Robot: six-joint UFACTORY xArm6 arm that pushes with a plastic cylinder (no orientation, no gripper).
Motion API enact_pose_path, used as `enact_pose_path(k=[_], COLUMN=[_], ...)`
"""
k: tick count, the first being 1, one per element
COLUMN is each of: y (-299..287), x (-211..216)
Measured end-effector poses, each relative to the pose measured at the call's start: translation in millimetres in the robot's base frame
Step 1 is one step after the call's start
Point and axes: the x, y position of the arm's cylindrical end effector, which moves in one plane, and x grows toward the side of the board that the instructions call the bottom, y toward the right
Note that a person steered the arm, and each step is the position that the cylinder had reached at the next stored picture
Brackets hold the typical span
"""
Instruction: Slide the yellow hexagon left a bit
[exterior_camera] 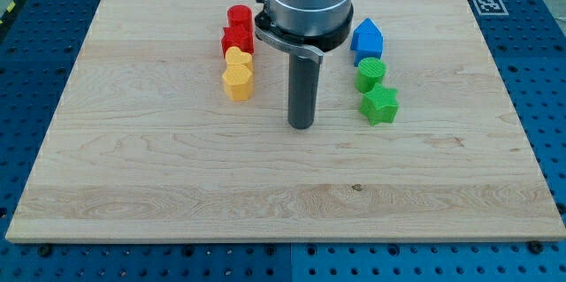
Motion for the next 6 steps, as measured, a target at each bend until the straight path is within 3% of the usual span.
enact_pose_path(k=[3, 5, 6], y=[-60, -107, -89], x=[-55, -61, -35])
